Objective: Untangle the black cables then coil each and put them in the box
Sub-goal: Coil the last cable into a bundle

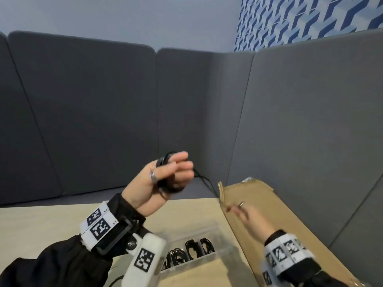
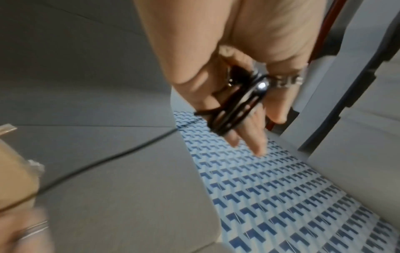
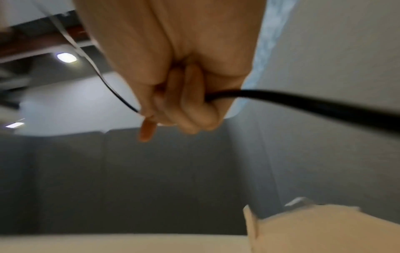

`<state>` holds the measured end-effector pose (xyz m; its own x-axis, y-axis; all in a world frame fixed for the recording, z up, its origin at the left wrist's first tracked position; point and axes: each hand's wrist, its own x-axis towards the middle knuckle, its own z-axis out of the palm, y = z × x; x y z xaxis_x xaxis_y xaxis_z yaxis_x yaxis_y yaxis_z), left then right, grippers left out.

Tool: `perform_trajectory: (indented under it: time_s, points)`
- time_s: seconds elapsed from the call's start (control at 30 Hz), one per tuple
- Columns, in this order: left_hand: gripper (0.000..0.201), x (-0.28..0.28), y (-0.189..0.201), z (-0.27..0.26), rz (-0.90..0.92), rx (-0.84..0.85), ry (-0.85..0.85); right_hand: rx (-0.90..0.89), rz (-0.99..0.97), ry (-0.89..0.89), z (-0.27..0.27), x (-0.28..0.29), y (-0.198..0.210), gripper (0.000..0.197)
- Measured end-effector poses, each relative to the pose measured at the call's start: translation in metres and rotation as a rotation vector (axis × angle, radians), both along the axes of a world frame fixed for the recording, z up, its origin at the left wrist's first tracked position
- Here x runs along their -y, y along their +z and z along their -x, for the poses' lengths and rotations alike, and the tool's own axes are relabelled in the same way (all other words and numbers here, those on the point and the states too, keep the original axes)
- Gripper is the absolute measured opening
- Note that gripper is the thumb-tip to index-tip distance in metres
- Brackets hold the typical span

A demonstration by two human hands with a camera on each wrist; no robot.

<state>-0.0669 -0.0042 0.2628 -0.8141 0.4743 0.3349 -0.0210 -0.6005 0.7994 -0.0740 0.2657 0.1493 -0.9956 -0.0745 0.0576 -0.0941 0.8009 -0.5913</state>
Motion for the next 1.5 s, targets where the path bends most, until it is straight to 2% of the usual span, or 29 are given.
perform_trajectory:
  time_s: [0.03,0.1,0.13,0.17,0.23,0.3,0.33,0.4,0.47,0.5,0.53,0.6,0.67,0.73,0.77,0.83,0.9,0.93,1.03,1.1,1.13,1.17,1.2,1.23,1.27,1.33,1.37,1.4,1.5]
  points:
    - [0.050,-0.002,0.002,0.007,-0.043,0.004,0.072,0.059,-0.084,0.164,-0.011,0.014,-0.007,0.032]
    - [0.040,-0.005,0.001,0.022,-0.016,-0.002,0.207,0.027,-0.227,0.414,-0.033,0.037,-0.019,0.052]
    - [0.035,-0.005,-0.003,0.029,0.089,-0.025,0.301,-0.045,-0.299,0.492,-0.044,0.046,-0.020,0.055]
    - [0.032,-0.004,-0.008,0.035,0.253,-0.091,0.390,-0.150,-0.373,0.517,-0.053,0.052,-0.016,0.050]
    - [0.034,0.002,-0.024,0.045,0.637,-0.304,0.515,-0.403,-0.395,0.502,-0.059,0.049,-0.006,0.032]
    - [0.035,0.010,-0.037,0.049,1.025,-0.475,0.540,-0.554,-0.188,0.433,-0.059,0.045,0.020,0.027]
    - [0.036,0.012,-0.042,0.048,1.158,-0.495,0.506,-0.677,-0.102,0.373,-0.055,0.040,0.032,0.027]
    - [0.035,0.012,-0.049,0.039,1.245,-0.456,0.345,-0.822,0.008,0.242,-0.048,0.033,0.058,0.029]
    - [0.047,0.006,-0.046,0.025,1.178,-0.388,0.136,-0.915,0.032,0.123,-0.035,0.030,0.075,0.032]
    - [0.055,0.003,-0.043,0.019,1.081,-0.326,0.030,-0.923,0.044,0.061,-0.029,0.030,0.080,0.035]
    - [0.059,0.001,-0.039,0.015,0.933,-0.261,-0.060,-0.905,0.062,0.000,-0.021,0.029,0.081,0.036]
    - [0.051,0.000,-0.029,0.009,0.598,-0.149,-0.159,-0.736,0.093,-0.036,-0.004,0.029,0.072,0.026]
    - [0.041,-0.003,-0.018,0.004,0.302,-0.057,-0.116,-0.456,0.142,0.102,0.006,0.035,0.057,0.023]
    - [0.041,-0.010,-0.011,0.005,0.070,0.051,0.013,-0.205,0.196,0.246,0.000,0.048,0.034,0.024]
    - [0.039,-0.013,-0.009,0.008,-0.015,0.091,0.073,-0.104,0.208,0.311,-0.006,0.056,0.022,0.022]
    - [0.033,-0.015,-0.009,0.019,-0.059,0.101,0.229,0.047,0.167,0.420,-0.024,0.073,0.003,0.015]
    - [0.031,-0.012,-0.015,0.029,0.074,0.009,0.389,0.164,0.005,0.522,-0.042,0.085,-0.005,0.023]
    - [0.031,-0.009,-0.020,0.033,0.216,-0.083,0.461,0.176,-0.073,0.551,-0.050,0.088,-0.005,0.029]
    - [0.034,0.005,-0.035,0.046,0.880,-0.450,0.608,0.005,-0.050,0.501,-0.058,0.080,0.012,0.032]
    - [0.043,0.013,-0.044,0.048,1.298,-0.567,0.572,-0.172,0.087,0.362,-0.053,0.062,0.031,0.030]
    - [0.057,0.015,-0.048,0.047,1.397,-0.560,0.499,-0.277,0.153,0.283,-0.047,0.052,0.037,0.029]
    - [0.071,0.015,-0.051,0.045,1.416,-0.510,0.389,-0.396,0.184,0.218,-0.041,0.043,0.046,0.029]
    - [0.079,0.013,-0.051,0.040,1.365,-0.440,0.244,-0.490,0.214,0.165,-0.035,0.036,0.053,0.027]
    - [0.077,0.009,-0.050,0.034,1.273,-0.367,0.086,-0.540,0.267,0.122,-0.029,0.031,0.060,0.020]
    - [0.069,0.004,-0.047,0.027,1.155,-0.307,-0.063,-0.553,0.335,0.089,-0.021,0.027,0.063,0.011]
    - [0.043,-0.006,-0.038,0.013,0.838,-0.216,-0.279,-0.470,0.394,0.068,-0.008,0.025,0.065,0.017]
    - [0.032,-0.012,-0.033,0.006,0.661,-0.174,-0.307,-0.375,0.379,0.098,-0.004,0.028,0.062,0.020]
    - [0.025,-0.017,-0.026,0.001,0.503,-0.120,-0.260,-0.261,0.355,0.157,-0.003,0.033,0.056,0.021]
    - [0.018,-0.031,-0.007,0.004,0.103,0.139,0.096,-0.021,0.227,0.342,-0.013,0.059,0.023,0.017]
